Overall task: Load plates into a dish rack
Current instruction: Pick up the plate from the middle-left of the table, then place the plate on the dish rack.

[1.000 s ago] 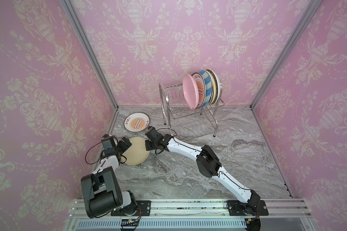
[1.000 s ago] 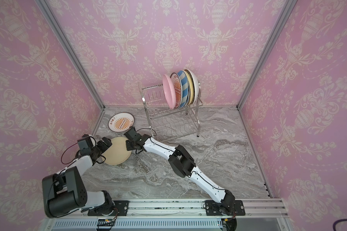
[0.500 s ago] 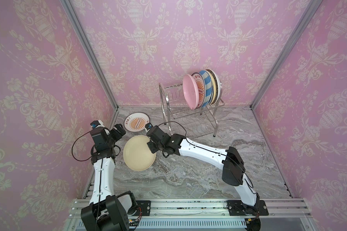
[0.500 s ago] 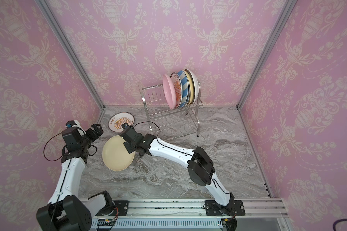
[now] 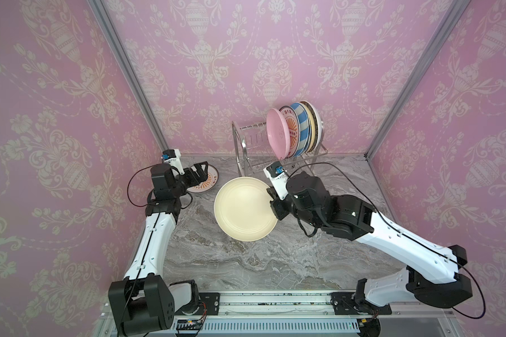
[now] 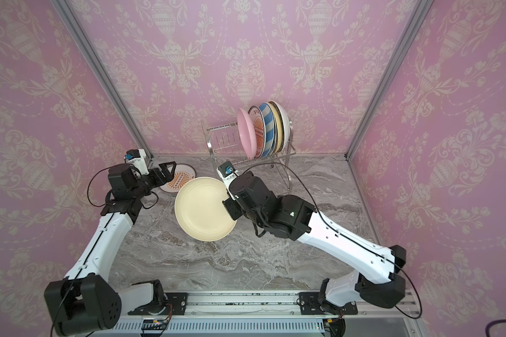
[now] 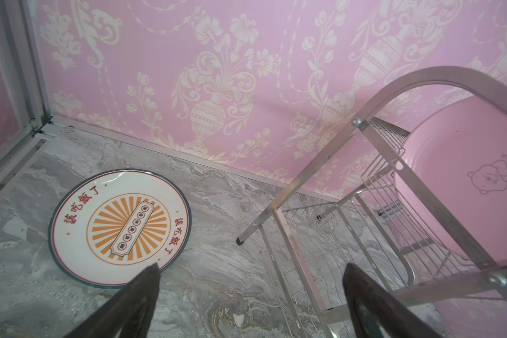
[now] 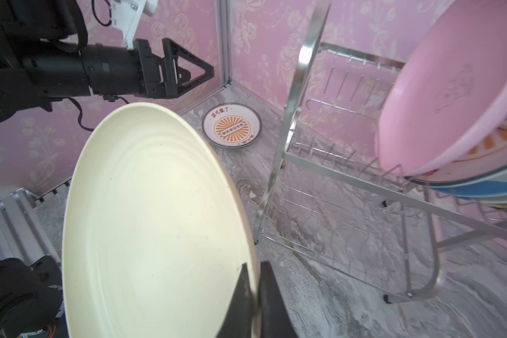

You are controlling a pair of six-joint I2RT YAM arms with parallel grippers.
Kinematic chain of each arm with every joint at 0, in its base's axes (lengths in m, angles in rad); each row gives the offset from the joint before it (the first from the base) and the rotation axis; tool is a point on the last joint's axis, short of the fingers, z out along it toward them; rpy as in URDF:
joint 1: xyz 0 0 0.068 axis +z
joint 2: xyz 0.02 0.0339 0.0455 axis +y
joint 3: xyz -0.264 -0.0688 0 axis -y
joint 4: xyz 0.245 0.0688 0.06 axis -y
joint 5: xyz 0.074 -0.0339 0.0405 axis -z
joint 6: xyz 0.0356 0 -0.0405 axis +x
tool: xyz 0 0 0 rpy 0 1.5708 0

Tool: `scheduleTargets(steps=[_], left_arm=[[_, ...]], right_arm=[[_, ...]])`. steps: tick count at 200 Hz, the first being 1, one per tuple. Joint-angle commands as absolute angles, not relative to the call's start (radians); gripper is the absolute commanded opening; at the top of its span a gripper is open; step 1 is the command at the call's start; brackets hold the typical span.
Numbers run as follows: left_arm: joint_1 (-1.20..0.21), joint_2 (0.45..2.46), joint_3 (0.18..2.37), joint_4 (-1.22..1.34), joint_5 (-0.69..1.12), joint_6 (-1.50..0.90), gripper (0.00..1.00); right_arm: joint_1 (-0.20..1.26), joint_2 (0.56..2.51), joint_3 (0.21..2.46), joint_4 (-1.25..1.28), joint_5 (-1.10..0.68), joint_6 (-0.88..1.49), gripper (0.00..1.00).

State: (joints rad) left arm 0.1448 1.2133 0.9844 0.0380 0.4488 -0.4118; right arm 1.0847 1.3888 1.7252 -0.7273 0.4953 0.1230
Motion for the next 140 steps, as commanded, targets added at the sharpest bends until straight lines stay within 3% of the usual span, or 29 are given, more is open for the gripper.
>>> scheduleTargets(steps=[1,22,48,96,140], left_arm=[[0.106,1.216,1.015,0.108,0.538,-0.356,0.99],[0.066,1.221,1.01,0.147,0.575,-0.332,0.99],[0.025,1.231,1.021,0.143,0.604,-0.301,0.99],[0.016,1.192,0.974,0.19,0.635,-0.342,0.99],[0.002,1.211,0.982,0.237,0.718,-0.386,0.99]], right_arm=[[1.09,1.391,1.838,-0.85,0.783,0.059,0.0],[1.092,1.464,1.945,-0.802,0.985,-0.034,0.0],[1.092,1.556,2.016,-0.524,1.189,-0.236,0.0],[1.082,1.695,1.993,0.423,1.286,-1.012,0.0],[1.015,1.94,2.252,0.716,1.31,-1.416,0.0]])
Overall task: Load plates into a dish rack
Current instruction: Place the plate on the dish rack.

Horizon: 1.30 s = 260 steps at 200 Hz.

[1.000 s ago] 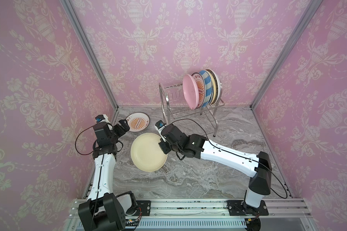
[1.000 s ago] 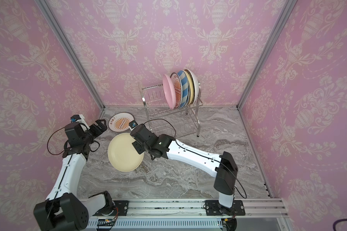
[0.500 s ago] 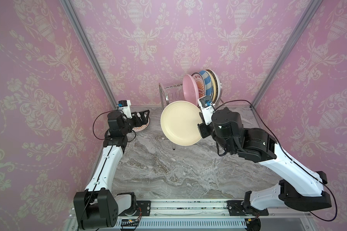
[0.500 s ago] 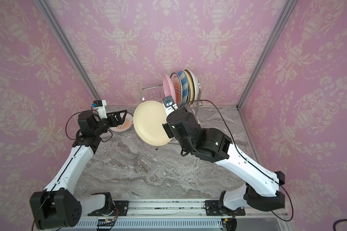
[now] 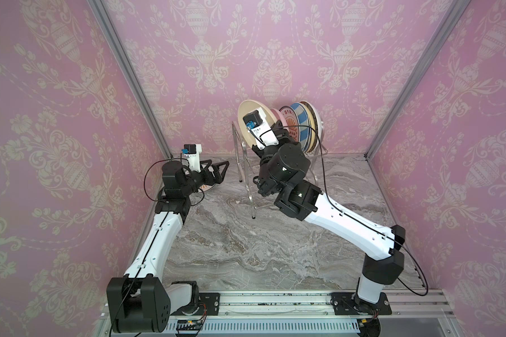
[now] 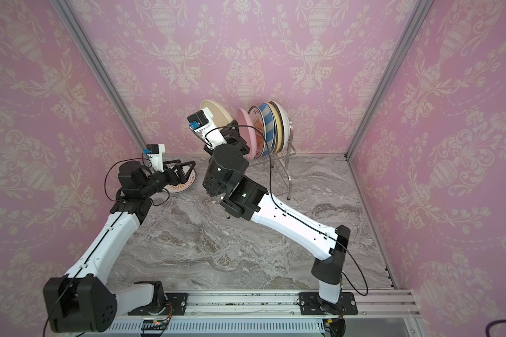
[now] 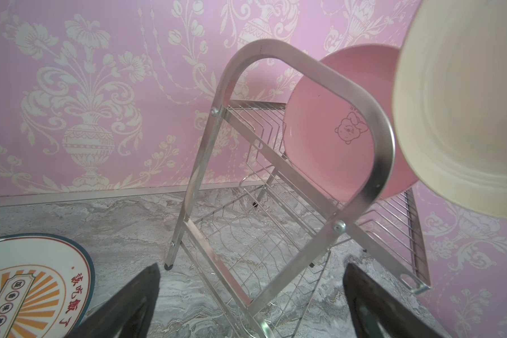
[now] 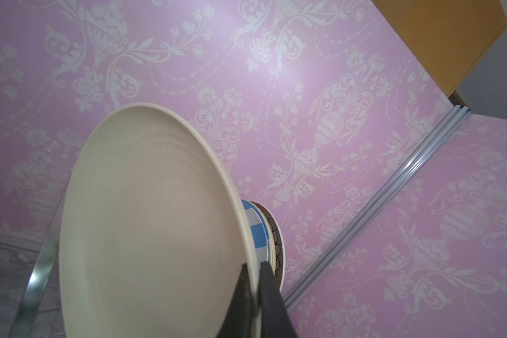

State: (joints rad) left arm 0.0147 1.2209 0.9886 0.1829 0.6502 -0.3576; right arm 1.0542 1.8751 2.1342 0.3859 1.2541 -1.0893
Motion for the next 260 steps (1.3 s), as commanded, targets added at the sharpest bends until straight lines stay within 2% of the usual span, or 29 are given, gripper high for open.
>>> scheduleTargets(steps=[1,19,49,68,115,155,184,228,260], left_arm=[[0.002,1.21,0.982,0.237,0.718,-0.386,0.99],[0.0,1.206,0.976,0.235,0.724,-0.386,0.99],[0.0,1.214,0.971,0.227,0.745,-0.388,0.99],[0.0,1.216,0.968,0.231,0.76,-0.397,0.99],[-0.006,1.206,0.964,0.23,0.781,-0.406,0.99],[-0.007,1.195,0.956,0.22,0.795,-0.405,0.99],[-0.014,1.186,0.926,0.294,0.793,-0.449,0.99],[-0.021,1.19,0.913,0.334,0.806,-0.479,0.99],[-0.022,1.156,0.916,0.262,0.806,-0.435,0.99]], right_arm=[[1.013,1.943,2.256,0.716,1.31,-1.418,0.0],[0.987,1.965,2.294,0.639,1.309,-1.371,0.0],[0.945,1.951,2.328,0.208,1.303,-1.012,0.0],[0.928,1.955,2.343,0.092,1.304,-0.908,0.0],[0.91,2.029,2.401,0.076,1.304,-0.961,0.0],[0.901,2.146,2.502,0.247,1.328,-1.211,0.0],[0.89,2.206,2.558,0.258,1.344,-1.319,0.0],[0.883,2.189,2.545,0.123,1.344,-1.214,0.0],[0.866,2.226,2.568,0.074,1.361,-1.219,0.0]])
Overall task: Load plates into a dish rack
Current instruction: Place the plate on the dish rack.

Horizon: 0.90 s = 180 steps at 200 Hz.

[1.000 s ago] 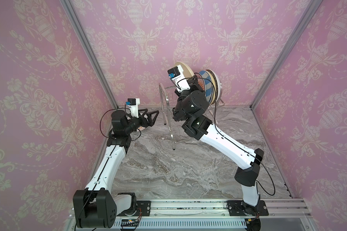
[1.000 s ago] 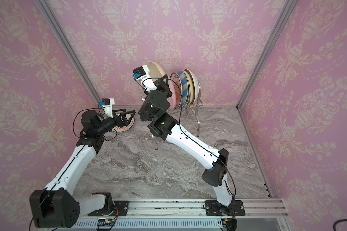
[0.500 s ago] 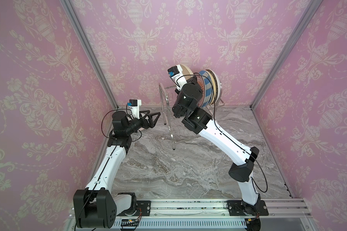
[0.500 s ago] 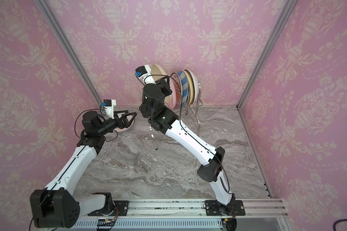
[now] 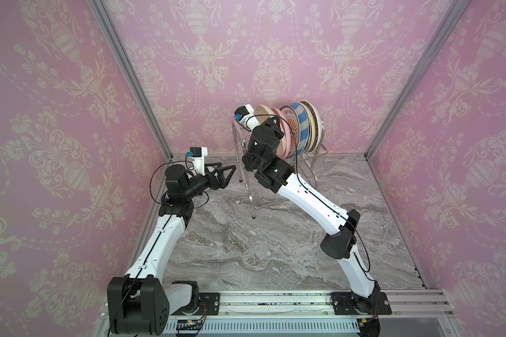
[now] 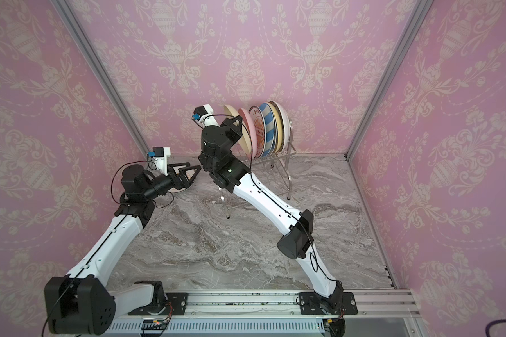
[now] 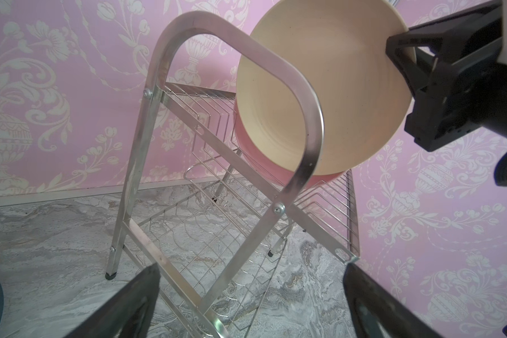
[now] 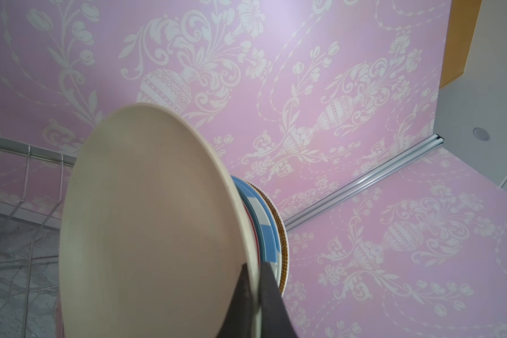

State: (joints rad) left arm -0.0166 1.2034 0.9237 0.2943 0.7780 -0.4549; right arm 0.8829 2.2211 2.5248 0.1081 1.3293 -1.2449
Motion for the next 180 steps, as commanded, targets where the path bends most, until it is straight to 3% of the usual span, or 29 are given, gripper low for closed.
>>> scheduleTargets(steps=[1,49,180], left_arm=[[-0.022,1.154,0.915,0.26,0.805,-0.434,0.99],[-0.023,1.126,0.873,0.275,0.792,-0.449,0.99],[-0.023,1.157,0.89,0.251,0.822,-0.42,0.99]], right_arm=[[0.866,2.227,2.568,0.072,1.361,-1.218,0.0],[0.863,2.28,2.668,-0.029,1.344,-1.178,0.0],[0.838,2.29,2.669,-0.203,1.325,-0.909,0.0]])
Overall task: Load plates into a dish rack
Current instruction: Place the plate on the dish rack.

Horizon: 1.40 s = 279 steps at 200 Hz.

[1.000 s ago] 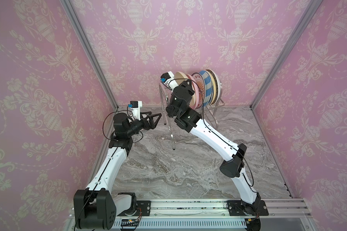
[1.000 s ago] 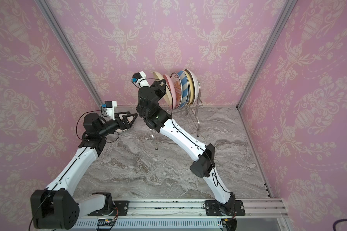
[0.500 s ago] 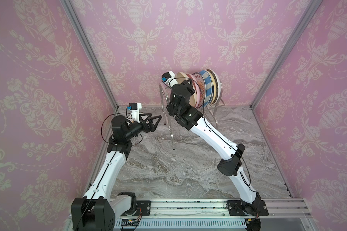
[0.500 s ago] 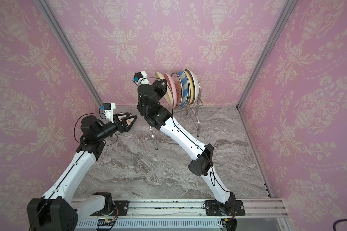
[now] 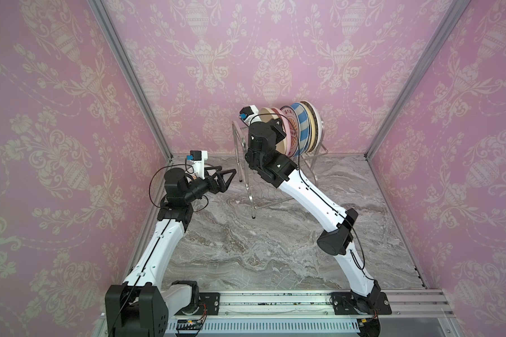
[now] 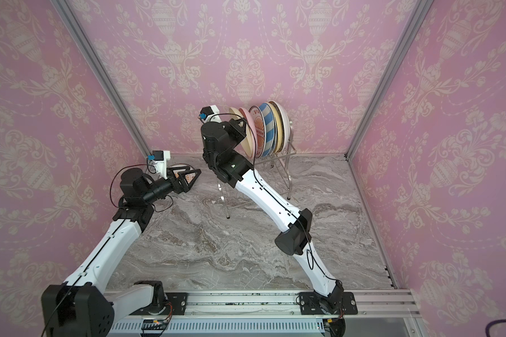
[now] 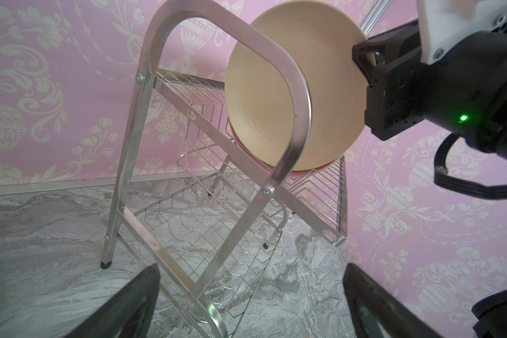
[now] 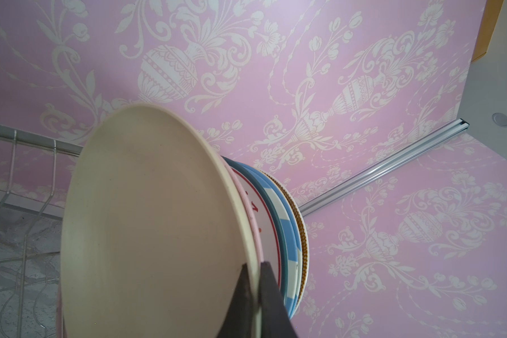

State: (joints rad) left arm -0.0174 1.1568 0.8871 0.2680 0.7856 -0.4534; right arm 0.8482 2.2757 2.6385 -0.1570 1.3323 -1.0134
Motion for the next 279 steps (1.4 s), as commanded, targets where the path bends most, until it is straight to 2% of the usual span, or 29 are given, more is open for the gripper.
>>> scheduleTargets(steps=[1,75,147,207,279], left_arm=[[-0.023,1.157,0.89,0.251,0.822,-0.419,0.99],[-0.023,1.162,0.9,0.226,0.821,-0.407,0.99],[-0.023,1.161,0.92,0.2,0.825,-0.405,0.99],[-0.023,1.161,0.92,0.205,0.834,-0.409,0.99],[-0.023,1.152,0.914,0.209,0.839,-0.412,0.99]], right_arm=[[0.838,2.29,2.669,-0.207,1.324,-0.904,0.0],[0.814,2.285,2.676,-0.348,1.264,-0.696,0.0],[0.826,2.273,2.69,-0.1,1.232,-0.856,0.0],[0.83,2.269,2.697,-0.05,1.278,-0.938,0.0],[0.838,2.247,2.629,-0.058,1.334,-0.904,0.0]])
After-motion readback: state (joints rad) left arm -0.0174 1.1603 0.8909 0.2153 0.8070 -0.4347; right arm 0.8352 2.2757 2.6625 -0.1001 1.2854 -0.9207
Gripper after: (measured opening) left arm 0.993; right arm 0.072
